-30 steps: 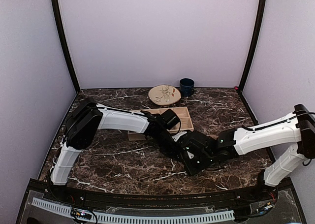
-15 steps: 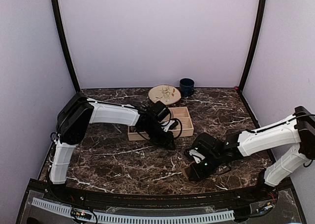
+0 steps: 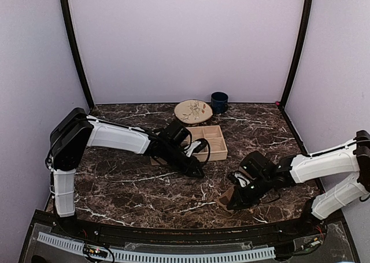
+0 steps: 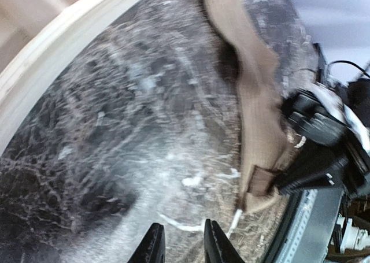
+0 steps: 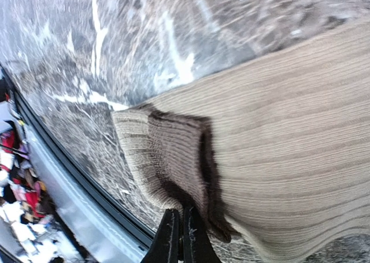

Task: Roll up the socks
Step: Roll the sock at the center of the board.

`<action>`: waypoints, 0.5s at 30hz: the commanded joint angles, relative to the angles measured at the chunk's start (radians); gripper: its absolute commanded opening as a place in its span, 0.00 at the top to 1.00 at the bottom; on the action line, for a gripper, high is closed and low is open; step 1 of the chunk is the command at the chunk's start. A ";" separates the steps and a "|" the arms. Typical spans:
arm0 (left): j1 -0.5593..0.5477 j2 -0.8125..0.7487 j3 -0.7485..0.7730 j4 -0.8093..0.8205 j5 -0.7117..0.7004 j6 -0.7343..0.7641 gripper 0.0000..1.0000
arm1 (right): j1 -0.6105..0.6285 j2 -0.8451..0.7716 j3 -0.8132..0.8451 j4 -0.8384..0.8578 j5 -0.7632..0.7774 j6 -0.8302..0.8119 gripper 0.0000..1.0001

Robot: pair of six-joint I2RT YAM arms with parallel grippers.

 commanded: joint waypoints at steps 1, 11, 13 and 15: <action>-0.013 -0.080 -0.049 0.139 0.111 0.058 0.73 | -0.077 -0.026 -0.031 0.065 -0.108 0.036 0.97; -0.047 -0.061 -0.011 0.140 0.162 0.120 0.73 | -0.177 -0.006 -0.012 0.036 -0.230 -0.005 0.97; -0.052 -0.055 -0.002 0.138 0.167 0.129 0.73 | -0.190 -0.010 -0.015 0.012 -0.229 -0.015 0.97; -0.058 -0.048 0.015 0.131 0.173 0.139 0.73 | -0.202 -0.022 -0.024 -0.008 -0.225 -0.018 0.97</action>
